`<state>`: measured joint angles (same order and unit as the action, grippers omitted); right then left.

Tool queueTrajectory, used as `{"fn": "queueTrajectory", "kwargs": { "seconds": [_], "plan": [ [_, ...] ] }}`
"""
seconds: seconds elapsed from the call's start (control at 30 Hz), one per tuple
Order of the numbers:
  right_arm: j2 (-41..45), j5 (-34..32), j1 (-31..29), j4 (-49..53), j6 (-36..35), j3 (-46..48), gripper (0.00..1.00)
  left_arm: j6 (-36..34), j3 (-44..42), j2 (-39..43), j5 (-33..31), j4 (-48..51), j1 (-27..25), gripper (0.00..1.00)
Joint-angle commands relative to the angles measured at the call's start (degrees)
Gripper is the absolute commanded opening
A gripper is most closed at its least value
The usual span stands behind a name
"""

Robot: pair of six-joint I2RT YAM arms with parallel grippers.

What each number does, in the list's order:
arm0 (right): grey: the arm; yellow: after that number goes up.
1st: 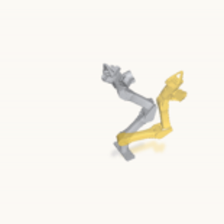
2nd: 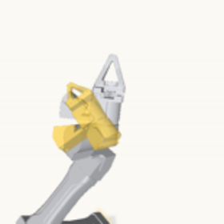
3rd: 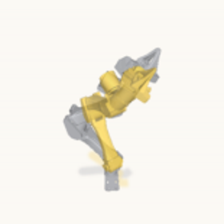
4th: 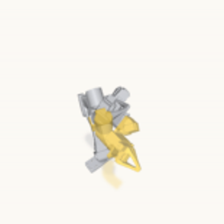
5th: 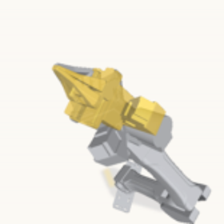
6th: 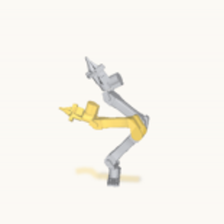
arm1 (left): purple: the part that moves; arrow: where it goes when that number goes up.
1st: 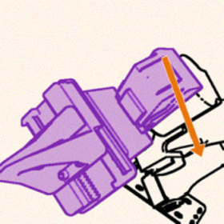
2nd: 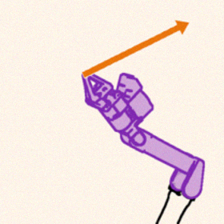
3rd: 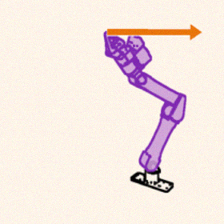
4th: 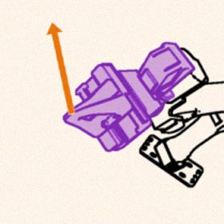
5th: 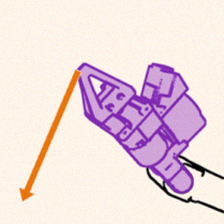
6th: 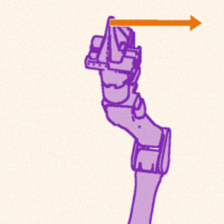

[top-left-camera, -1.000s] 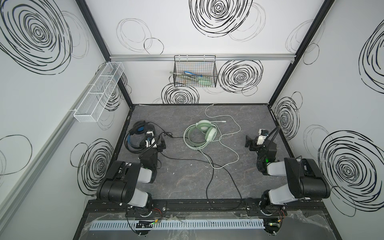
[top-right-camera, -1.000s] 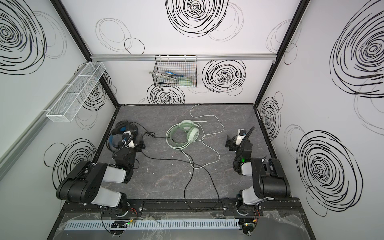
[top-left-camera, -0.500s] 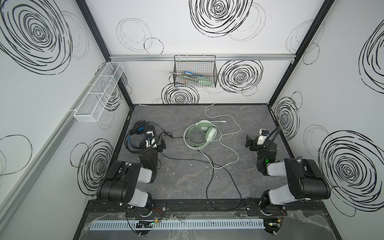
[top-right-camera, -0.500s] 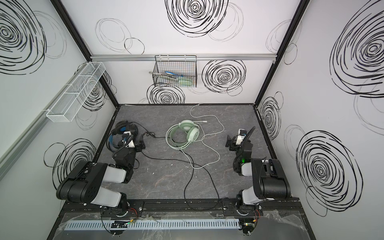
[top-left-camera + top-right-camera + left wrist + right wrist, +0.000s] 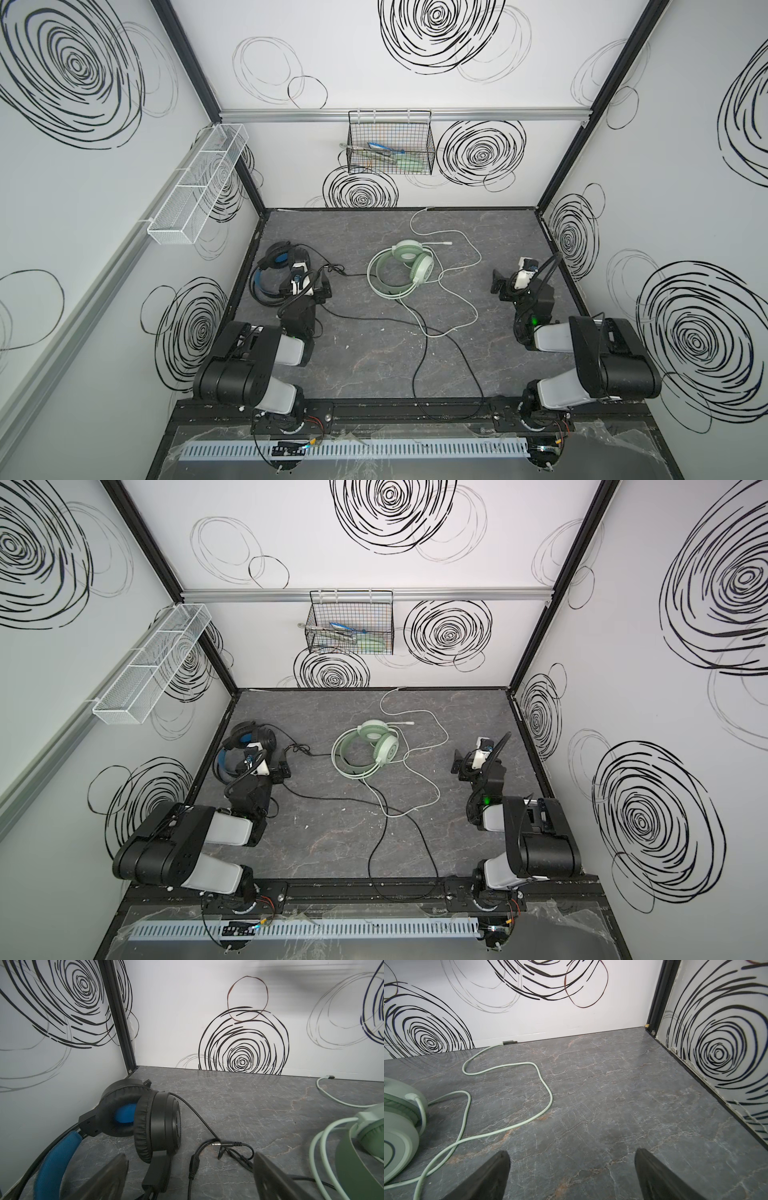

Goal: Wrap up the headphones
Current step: 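Move both grippers toward the pale green headset in the middle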

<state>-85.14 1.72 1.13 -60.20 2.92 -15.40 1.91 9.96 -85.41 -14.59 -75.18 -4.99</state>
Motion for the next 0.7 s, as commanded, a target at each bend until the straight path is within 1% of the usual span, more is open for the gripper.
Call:
{"fn": "queueTrajectory", "kwargs": {
  "seconds": [0.0, 0.03, 0.07, 0.13, 0.17, 0.2, 0.23, 0.27, 0.3, 0.33, 0.37, 0.4, 0.43, 0.47, 0.53, 0.6, 0.67],
  "plan": [
    [0.7, -1.0, -0.3, -1.8, -1.3, -0.2, 0.97, -0.5, 0.4, 2.6, -0.8, -2.4, -0.3, 0.96],
    [1.5, -3.5, -0.7, -2.2, -1.3, -0.6, 0.97, -0.2, 1.6, 5.4, -1.3, 3.2, -0.2, 0.96],
    [3.7, -9.0, -1.8, 3.7, -0.7, -3.3, 0.97, 0.2, 3.8, 9.0, -1.3, 10.7, -0.1, 0.96],
    [7.6, -14.3, -3.0, 19.1, 2.0, -11.0, 0.97, -0.4, 6.9, 14.3, -0.1, 20.6, -0.1, 0.96],
    [8.6, -17.3, -3.4, 26.7, 6.8, -15.6, 0.97, 0.5, 8.8, 16.7, -0.6, 26.2, -0.4, 0.96],
    [8.4, -19.9, -3.8, 32.2, 9.3, -19.4, 0.97, 2.7, 11.5, 18.9, -2.0, 32.6, -0.7, 0.96],
    [7.6, -22.8, -3.9, 36.7, 11.9, -22.7, 0.97, 6.8, 14.3, 20.4, -3.7, 38.9, -0.8, 0.96],
    [6.2, -24.2, -4.0, 41.3, 13.5, -26.8, 0.97, 13.2, 18.3, 21.8, -5.6, 47.8, -0.9, 0.96],
    [4.5, -24.7, -4.3, 46.5, 14.5, -31.3, 0.97, 15.9, 22.4, 22.4, -2.7, 55.5, -0.7, 0.96],
    [2.8, -25.5, -4.6, 50.4, 15.5, -35.2, 0.97, 17.5, 25.6, 22.3, -0.2, 61.0, -1.0, 0.96],
    [0.4, -25.5, -5.1, 54.7, 16.6, -39.9, 0.97, 20.6, 29.2, 21.6, 1.5, 67.3, -1.5, 0.96],
    [-2.2, -24.6, -6.0, 58.8, 17.0, -44.9, 0.97, 22.3, 32.8, 20.3, 3.3, 72.6, -2.5, 0.96],
    [-4.4, -24.7, -7.3, 62.1, 16.9, -49.0, 0.97, 24.4, 35.6, 18.6, 5.2, 76.3, -3.8, 0.96],
    [-7.1, -26.0, -9.5, 65.6, 16.8, -53.7, 0.97, 24.7, 38.6, 16.2, 7.2, 79.5, -5.7, 0.96],
    [-11.8, -27.9, -13.5, 71.4, 16.4, -60.8, 0.97, 27.4, 43.2, 12.1, 9.8, 84.4, -8.8, 0.96],
    [-15.8, -29.7, -17.0, 76.8, 19.5, -66.4, 0.97, 31.7, 46.0, 9.1, 14.5, 86.2, -11.3, 0.96],
    [-18.0, -28.8, -19.0, 80.1, 21.3, -69.2, 0.97, 36.3, 48.2, 7.0, 15.8, 88.5, -13.3, 0.96]
  ]
}}
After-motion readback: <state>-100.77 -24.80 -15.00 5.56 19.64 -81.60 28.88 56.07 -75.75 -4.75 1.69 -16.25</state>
